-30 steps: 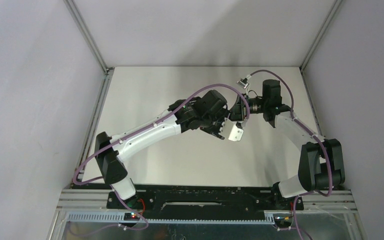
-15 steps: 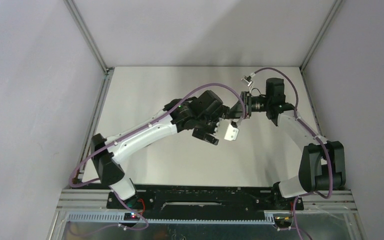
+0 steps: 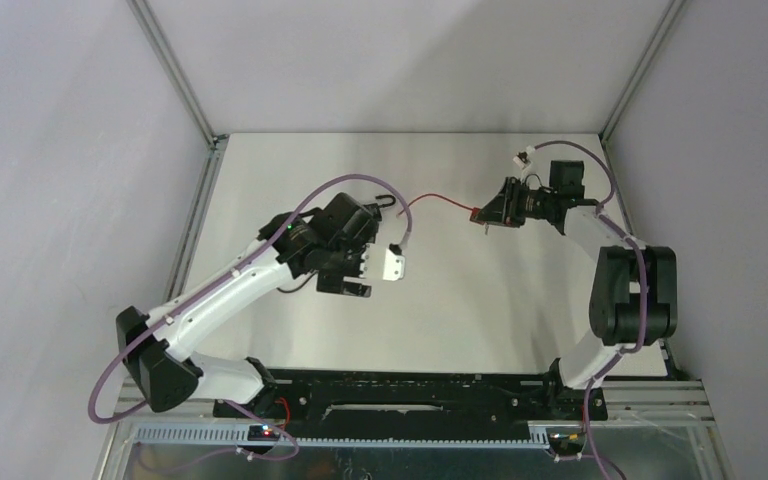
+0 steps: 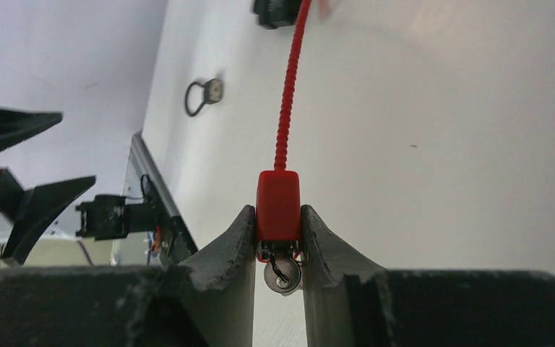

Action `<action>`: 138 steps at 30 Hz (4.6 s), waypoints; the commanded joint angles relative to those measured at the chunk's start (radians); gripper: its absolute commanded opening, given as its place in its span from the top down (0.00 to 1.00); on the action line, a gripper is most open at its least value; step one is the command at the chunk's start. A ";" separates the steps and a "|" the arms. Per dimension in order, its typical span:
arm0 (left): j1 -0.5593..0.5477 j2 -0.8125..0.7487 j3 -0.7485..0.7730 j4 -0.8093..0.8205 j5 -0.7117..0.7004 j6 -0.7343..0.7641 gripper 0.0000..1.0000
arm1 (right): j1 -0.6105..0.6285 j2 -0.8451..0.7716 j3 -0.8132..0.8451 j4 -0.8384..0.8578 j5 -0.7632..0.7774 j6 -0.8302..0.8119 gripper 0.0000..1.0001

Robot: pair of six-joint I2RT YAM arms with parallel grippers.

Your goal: Unlock with the key

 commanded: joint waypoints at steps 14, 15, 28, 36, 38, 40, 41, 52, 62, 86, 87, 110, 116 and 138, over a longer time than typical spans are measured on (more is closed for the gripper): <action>0.099 -0.037 -0.124 0.234 0.021 -0.393 0.00 | 0.002 0.349 0.253 -0.200 0.265 -0.035 0.76; 0.099 -0.034 -0.120 0.233 0.027 -0.406 0.00 | 0.002 0.367 0.270 -0.216 0.274 -0.040 0.72; 0.184 0.022 -0.172 0.220 -0.086 -0.506 0.00 | 0.002 0.388 0.396 -0.378 0.444 -0.188 0.24; 0.300 0.041 -0.172 0.193 0.000 -0.519 0.00 | 0.000 0.232 0.393 -0.389 0.549 -0.304 0.15; 0.300 0.035 -0.167 0.196 0.021 -0.533 0.00 | -0.010 0.215 0.403 -0.378 0.596 -0.339 0.18; 0.300 0.035 -0.161 0.201 0.036 -0.543 0.00 | -0.021 0.227 0.435 -0.396 0.650 -0.374 0.22; 0.300 0.037 -0.159 0.204 0.040 -0.547 0.00 | -0.027 0.238 0.454 -0.406 0.677 -0.388 0.23; 0.300 0.089 -0.111 0.213 0.137 -0.581 0.00 | -0.080 0.446 0.652 -0.518 0.836 -0.484 0.33; 0.300 0.108 -0.098 0.211 0.145 -0.558 0.00 | -0.084 0.559 0.755 -0.580 0.836 -0.468 0.41; 0.300 0.139 -0.077 0.211 0.184 -0.541 0.00 | -0.060 0.652 0.825 -0.584 0.870 -0.451 0.73; 0.300 0.140 -0.075 0.210 0.185 -0.540 0.00 | -0.060 0.651 0.824 -0.582 0.873 -0.453 0.75; 0.228 0.115 0.149 0.384 0.752 -0.496 0.07 | -0.038 -0.048 0.405 -0.575 -0.117 -0.614 1.00; 0.151 0.137 0.232 0.388 0.864 -0.475 0.11 | 0.067 -0.138 0.427 -0.739 -0.363 -0.761 1.00; 0.051 0.179 0.207 0.564 0.901 -0.498 0.44 | 0.240 0.007 0.658 -1.324 -0.515 -1.205 1.00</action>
